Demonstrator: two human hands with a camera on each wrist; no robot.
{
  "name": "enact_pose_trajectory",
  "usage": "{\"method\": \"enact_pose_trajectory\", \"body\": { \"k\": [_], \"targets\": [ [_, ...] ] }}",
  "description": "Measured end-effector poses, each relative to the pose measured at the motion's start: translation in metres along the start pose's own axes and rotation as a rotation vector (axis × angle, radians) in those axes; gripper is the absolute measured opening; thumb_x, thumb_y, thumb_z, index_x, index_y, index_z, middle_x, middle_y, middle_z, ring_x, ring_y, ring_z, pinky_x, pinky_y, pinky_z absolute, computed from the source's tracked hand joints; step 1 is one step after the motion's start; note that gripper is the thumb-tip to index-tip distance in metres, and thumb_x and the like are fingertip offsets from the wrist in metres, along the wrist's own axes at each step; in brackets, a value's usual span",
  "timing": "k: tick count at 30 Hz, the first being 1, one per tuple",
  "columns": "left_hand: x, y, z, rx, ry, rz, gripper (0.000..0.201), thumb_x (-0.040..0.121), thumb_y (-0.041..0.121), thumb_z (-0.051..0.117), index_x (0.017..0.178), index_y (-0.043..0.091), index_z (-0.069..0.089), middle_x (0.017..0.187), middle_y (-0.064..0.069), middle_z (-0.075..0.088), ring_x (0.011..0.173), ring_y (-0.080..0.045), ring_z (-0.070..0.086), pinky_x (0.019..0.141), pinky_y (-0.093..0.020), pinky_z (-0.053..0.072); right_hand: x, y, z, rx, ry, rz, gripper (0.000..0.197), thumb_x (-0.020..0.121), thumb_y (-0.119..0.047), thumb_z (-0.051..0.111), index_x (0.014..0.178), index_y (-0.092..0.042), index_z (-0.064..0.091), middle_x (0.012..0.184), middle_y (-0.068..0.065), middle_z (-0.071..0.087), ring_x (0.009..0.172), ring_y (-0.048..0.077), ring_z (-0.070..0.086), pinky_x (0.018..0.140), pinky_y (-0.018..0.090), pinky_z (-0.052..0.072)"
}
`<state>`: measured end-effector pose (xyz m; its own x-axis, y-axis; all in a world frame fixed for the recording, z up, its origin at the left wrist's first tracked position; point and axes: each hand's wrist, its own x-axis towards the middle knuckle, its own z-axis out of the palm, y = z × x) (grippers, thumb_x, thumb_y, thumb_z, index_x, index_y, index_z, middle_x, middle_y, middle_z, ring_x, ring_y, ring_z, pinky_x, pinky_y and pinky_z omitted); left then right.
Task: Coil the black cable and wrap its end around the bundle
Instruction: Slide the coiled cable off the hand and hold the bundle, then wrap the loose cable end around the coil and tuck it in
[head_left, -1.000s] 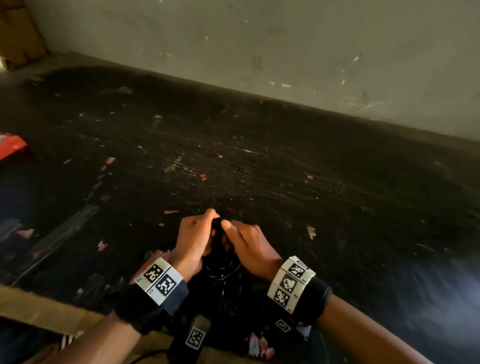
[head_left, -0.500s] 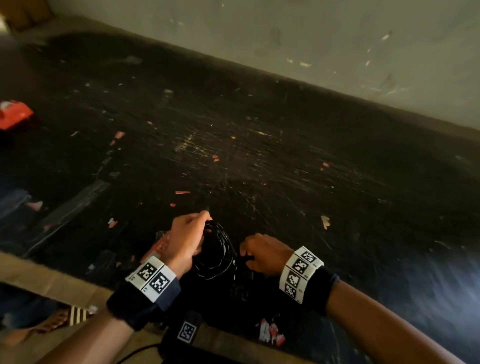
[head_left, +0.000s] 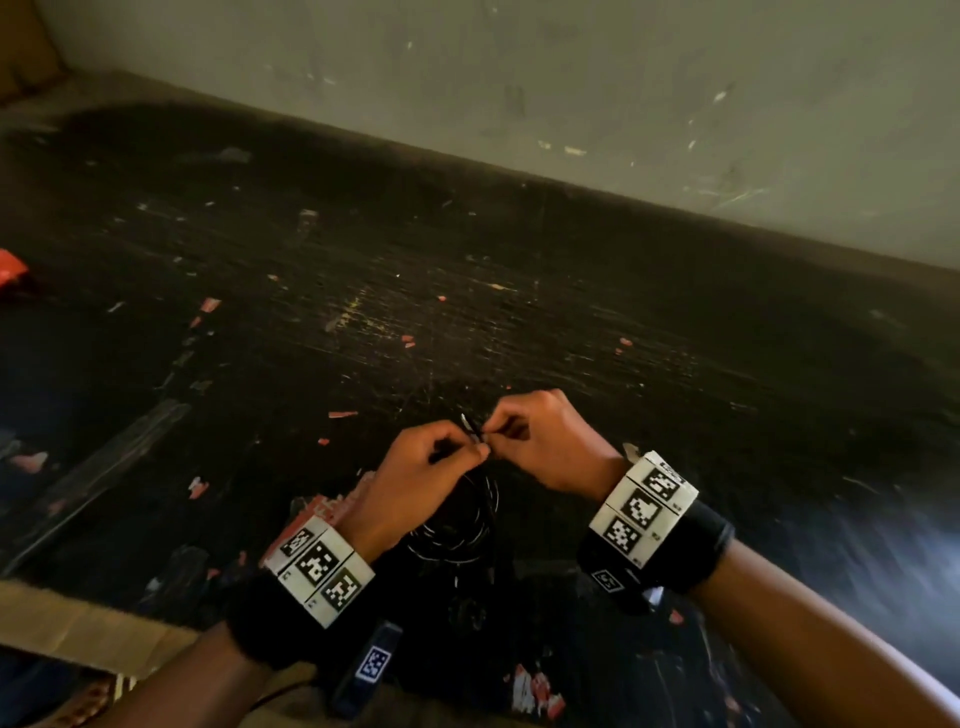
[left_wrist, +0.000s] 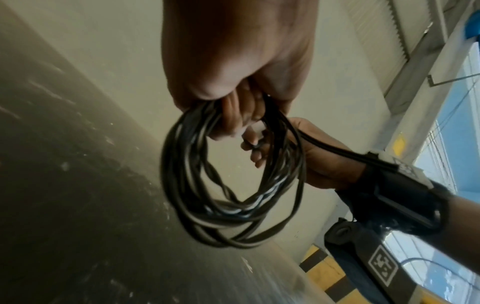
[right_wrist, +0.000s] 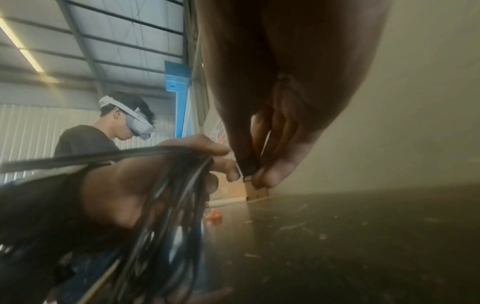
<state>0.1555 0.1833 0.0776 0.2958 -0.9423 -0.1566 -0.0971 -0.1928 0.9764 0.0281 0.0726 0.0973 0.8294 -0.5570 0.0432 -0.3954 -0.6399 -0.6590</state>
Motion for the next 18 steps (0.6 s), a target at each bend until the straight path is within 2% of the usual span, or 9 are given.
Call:
{"method": "enact_pose_trajectory", "body": {
  "k": [2, 5, 7, 8, 10, 12, 14, 16, 18],
  "targets": [
    [0.002, 0.001, 0.0, 0.004, -0.005, 0.021, 0.016, 0.091, 0.017, 0.059, 0.077, 0.014, 0.066, 0.042, 0.017, 0.053, 0.04, 0.006, 0.047, 0.043, -0.01, 0.033, -0.003, 0.0, -0.002, -0.03, -0.009, -0.015, 0.006, 0.084, -0.01, 0.067, 0.087, -0.014, 0.07, 0.084, 0.002, 0.071, 0.075, 0.012, 0.067, 0.07, 0.025, 0.056],
    [0.009, 0.0, 0.0, 0.04, 0.042, 0.069, 0.021, 0.092, 0.016, 0.057, 0.079, 0.004, 0.068, 0.049, 0.01, 0.054, 0.046, 0.002, 0.046, 0.048, -0.015, 0.035, -0.008, -0.002, -0.002, -0.032, 0.025, -0.038, 0.005, 0.086, -0.012, 0.065, 0.087, -0.015, 0.069, 0.081, -0.003, 0.068, 0.071, 0.006, 0.064, 0.064, 0.016, 0.05],
    [0.013, -0.001, 0.0, 0.103, 0.078, 0.126, 0.02, 0.09, 0.011, 0.058, 0.079, -0.001, 0.069, 0.06, -0.006, 0.059, 0.055, -0.005, 0.05, 0.055, -0.024, 0.038, -0.011, -0.006, -0.001, -0.033, 0.078, -0.004, 0.005, 0.086, -0.012, 0.065, 0.085, -0.016, 0.068, 0.076, -0.009, 0.064, 0.065, 0.001, 0.059, 0.06, 0.011, 0.045],
    [0.013, -0.001, 0.001, 0.126, 0.097, 0.151, 0.019, 0.089, 0.009, 0.058, 0.077, -0.001, 0.069, 0.06, -0.007, 0.058, 0.056, -0.006, 0.05, 0.056, -0.025, 0.038, -0.011, -0.008, -0.001, -0.017, 0.124, 0.033, 0.006, 0.086, -0.013, 0.065, 0.083, -0.018, 0.066, 0.075, -0.01, 0.063, 0.064, 0.001, 0.06, 0.058, 0.012, 0.046],
    [0.011, 0.0, 0.005, 0.151, 0.156, 0.197, 0.021, 0.088, 0.006, 0.059, 0.07, 0.0, 0.067, 0.055, -0.001, 0.054, 0.051, -0.006, 0.046, 0.051, -0.024, 0.035, -0.01, -0.012, 0.002, 0.064, 0.262, 0.148, 0.013, 0.084, -0.011, 0.065, 0.075, -0.021, 0.062, 0.075, -0.002, 0.067, 0.066, 0.01, 0.066, 0.059, 0.022, 0.054],
    [0.01, 0.003, 0.008, 0.126, 0.211, 0.233, 0.025, 0.087, 0.006, 0.058, 0.063, -0.001, 0.063, 0.052, 0.001, 0.05, 0.05, -0.009, 0.043, 0.051, -0.029, 0.034, -0.006, -0.016, 0.003, 0.231, 0.375, 0.286, 0.018, 0.083, -0.007, 0.065, 0.071, -0.018, 0.058, 0.077, 0.008, 0.071, 0.065, 0.018, 0.07, 0.059, 0.032, 0.058],
    [0.01, 0.007, 0.01, 0.091, 0.252, 0.259, 0.028, 0.088, 0.007, 0.058, 0.062, -0.004, 0.06, 0.053, -0.003, 0.049, 0.051, -0.011, 0.042, 0.052, -0.032, 0.033, -0.003, -0.021, 0.001, 0.492, 0.391, 0.38, 0.016, 0.086, -0.003, 0.06, 0.076, -0.014, 0.056, 0.078, 0.01, 0.071, 0.059, 0.018, 0.07, 0.056, 0.033, 0.057],
    [0.009, 0.012, 0.01, 0.023, 0.282, 0.222, 0.026, 0.089, 0.009, 0.056, 0.068, -0.004, 0.063, 0.054, -0.004, 0.05, 0.049, -0.008, 0.042, 0.049, -0.027, 0.033, -0.004, -0.024, -0.006, 0.722, 0.348, 0.369, 0.014, 0.088, 0.001, 0.058, 0.088, -0.013, 0.057, 0.08, 0.009, 0.069, 0.06, 0.017, 0.07, 0.058, 0.029, 0.058],
    [0.009, 0.017, 0.006, -0.157, 0.275, 0.082, 0.022, 0.091, 0.012, 0.055, 0.076, 0.001, 0.065, 0.048, 0.001, 0.046, 0.042, -0.005, 0.038, 0.042, -0.02, 0.029, -0.009, -0.024, -0.018, 0.88, 0.225, 0.29, 0.021, 0.088, 0.003, 0.057, 0.105, -0.009, 0.06, 0.086, 0.009, 0.068, 0.072, 0.017, 0.071, 0.069, 0.027, 0.059]
  ]
}}
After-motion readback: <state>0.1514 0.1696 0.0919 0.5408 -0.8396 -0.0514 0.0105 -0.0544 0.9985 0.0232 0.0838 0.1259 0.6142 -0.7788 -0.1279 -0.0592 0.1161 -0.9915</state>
